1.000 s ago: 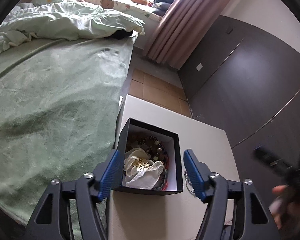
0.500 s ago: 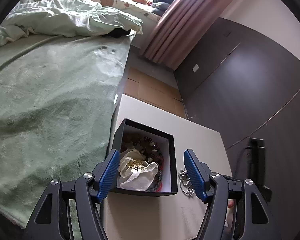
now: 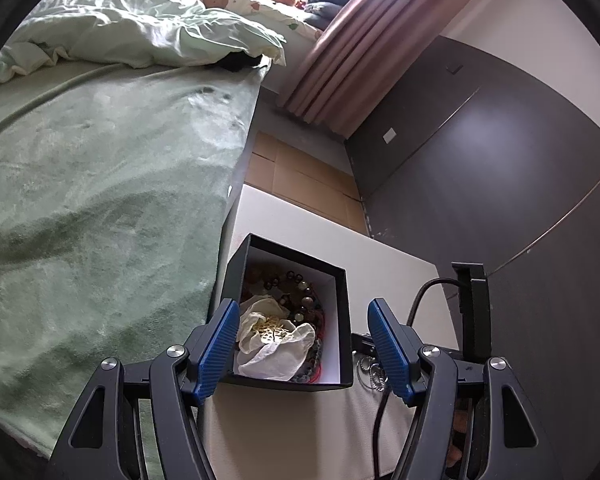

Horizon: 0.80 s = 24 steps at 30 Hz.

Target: Organize jewelry

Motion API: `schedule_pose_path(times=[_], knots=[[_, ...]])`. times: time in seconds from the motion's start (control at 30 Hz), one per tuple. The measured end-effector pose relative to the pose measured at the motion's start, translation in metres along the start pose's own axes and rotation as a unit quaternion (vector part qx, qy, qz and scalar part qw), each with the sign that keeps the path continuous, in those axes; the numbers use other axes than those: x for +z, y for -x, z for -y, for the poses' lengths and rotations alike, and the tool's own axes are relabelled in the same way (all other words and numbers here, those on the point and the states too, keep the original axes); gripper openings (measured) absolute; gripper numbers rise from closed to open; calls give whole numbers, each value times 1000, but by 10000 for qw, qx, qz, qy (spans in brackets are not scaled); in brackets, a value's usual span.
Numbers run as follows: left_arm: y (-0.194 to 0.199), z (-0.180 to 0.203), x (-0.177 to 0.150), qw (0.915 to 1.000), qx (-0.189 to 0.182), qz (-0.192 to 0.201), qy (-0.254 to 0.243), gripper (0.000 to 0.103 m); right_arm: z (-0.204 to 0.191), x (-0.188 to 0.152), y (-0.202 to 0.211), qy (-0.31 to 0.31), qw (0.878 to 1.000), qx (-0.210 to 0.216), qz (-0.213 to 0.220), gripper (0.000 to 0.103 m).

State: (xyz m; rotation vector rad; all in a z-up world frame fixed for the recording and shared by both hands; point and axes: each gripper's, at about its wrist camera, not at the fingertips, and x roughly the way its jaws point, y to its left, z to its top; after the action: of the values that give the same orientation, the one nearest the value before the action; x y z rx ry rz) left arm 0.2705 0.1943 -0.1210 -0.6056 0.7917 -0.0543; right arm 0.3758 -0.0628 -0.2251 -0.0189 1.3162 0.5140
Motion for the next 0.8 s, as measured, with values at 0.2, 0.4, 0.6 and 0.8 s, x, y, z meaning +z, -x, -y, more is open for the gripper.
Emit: schedule_pose_path(times=[0.2, 0.4, 0.6, 0.8], knots=[[2, -6, 1, 9999, -10, 22, 118, 68, -6, -2, -3, 193, 9997, -143, -13, 34], [1, -7, 1, 9999, -24, 5, 144, 68, -13, -2, -3, 441, 9978, -494, -63, 29], [1, -7, 1, 9999, -12, 21, 166, 68, -10, -3, 2, 476, 9979, -425, 113, 16], [1, -8, 2, 9998, -23, 24, 192, 68, -5, -1, 20, 410, 9986, -232, 248, 12]])
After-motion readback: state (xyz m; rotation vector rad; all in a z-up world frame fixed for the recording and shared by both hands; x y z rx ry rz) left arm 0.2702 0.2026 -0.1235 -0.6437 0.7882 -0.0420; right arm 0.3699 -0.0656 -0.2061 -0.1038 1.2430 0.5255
